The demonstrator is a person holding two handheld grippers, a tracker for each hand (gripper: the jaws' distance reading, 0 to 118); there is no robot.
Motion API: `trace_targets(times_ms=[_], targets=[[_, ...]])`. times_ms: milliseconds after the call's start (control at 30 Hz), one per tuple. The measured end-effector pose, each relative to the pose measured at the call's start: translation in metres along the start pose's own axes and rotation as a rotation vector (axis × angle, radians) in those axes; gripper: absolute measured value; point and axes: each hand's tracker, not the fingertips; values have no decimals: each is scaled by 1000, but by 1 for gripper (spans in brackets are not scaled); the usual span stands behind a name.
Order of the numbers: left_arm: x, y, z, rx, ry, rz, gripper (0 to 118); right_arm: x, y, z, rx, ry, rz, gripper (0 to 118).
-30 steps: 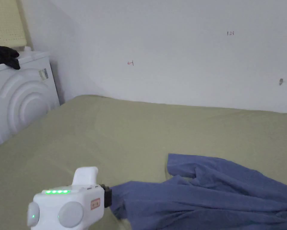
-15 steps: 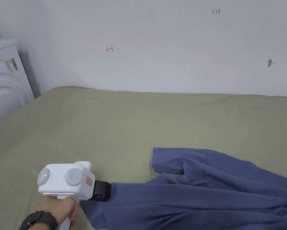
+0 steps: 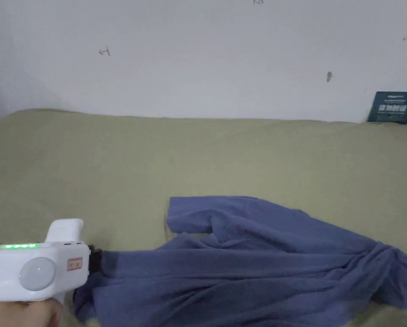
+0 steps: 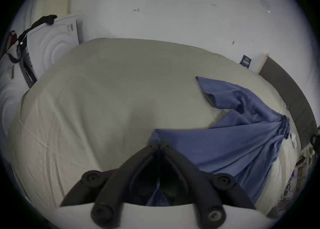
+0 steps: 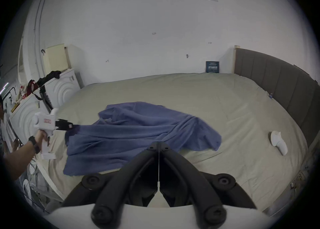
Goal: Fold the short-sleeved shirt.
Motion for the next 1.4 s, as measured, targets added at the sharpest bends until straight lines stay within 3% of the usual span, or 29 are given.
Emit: trace_targets(times_ms=[67, 200, 267, 400, 533, 600, 633, 700, 733, 767, 800, 1000, 1033, 1067, 1100, 1133, 1167, 1200, 1267, 1400], targets=[[8, 3, 6, 5, -3, -11, 0, 21, 13, -14, -26, -117, 14, 3], [14, 5, 21, 30, -48, -39, 0, 64, 34, -59, -49, -156, 0, 3], [8, 8, 26, 46, -66, -39, 0, 74, 39, -77, -131, -235, 17, 3], [15, 14, 52, 81, -50, -96, 0, 84, 34, -86, -125, -172, -13, 3], [4, 29, 76, 127, -126, -72, 0, 82, 22, -100, -163, -196, 15, 3], [9, 33, 83, 127, -146, -79, 0, 86, 17, -111, -162, -132, -1, 7], [12, 34, 84, 133, -146, -90, 0, 89, 15, -118, -165, -108, -26, 27], [15, 37, 82, 120, -138, -110, 0, 96, 15, -134, -225, -74, -85, 91], [17, 37, 81, 113, -140, -117, 0, 100, 15, -145, -278, -47, -126, 116], [20, 36, 80, 110, -137, -130, 0, 103, 14, -153, -301, -22, -152, 117], [21, 36, 78, 105, -137, -133, 0, 106, 15, -159, -305, -20, -164, 116], [21, 30, 68, 73, -139, -117, 0, 111, 12, -208, -314, -59, 50, 116], [20, 30, 67, 71, -138, -111, 0, 110, 11, -213, -301, -61, 76, 111], [19, 29, 65, 67, -137, -104, 0, 109, 11, -215, -294, -71, 106, 89], [18, 27, 63, 68, -139, -97, 0, 106, 11, -216, -290, -67, 129, 43], [17, 27, 62, 71, -146, -85, 0, 102, 14, -214, -309, -41, 135, 6], [16, 27, 60, 67, -163, -59, 0, 99, 14, -215, -345, 4, 144, 6], [14, 27, 59, 65, -180, -29, 0, 91, 14, -208, -319, -21, 212, 5], [13, 28, 59, 74, -188, -20, 0, 80, 19, -197, -248, -11, 253, 6], [16, 37, 66, 99, -180, -27, 0, 78, 48, -178, -169, 42, 155, 6]])
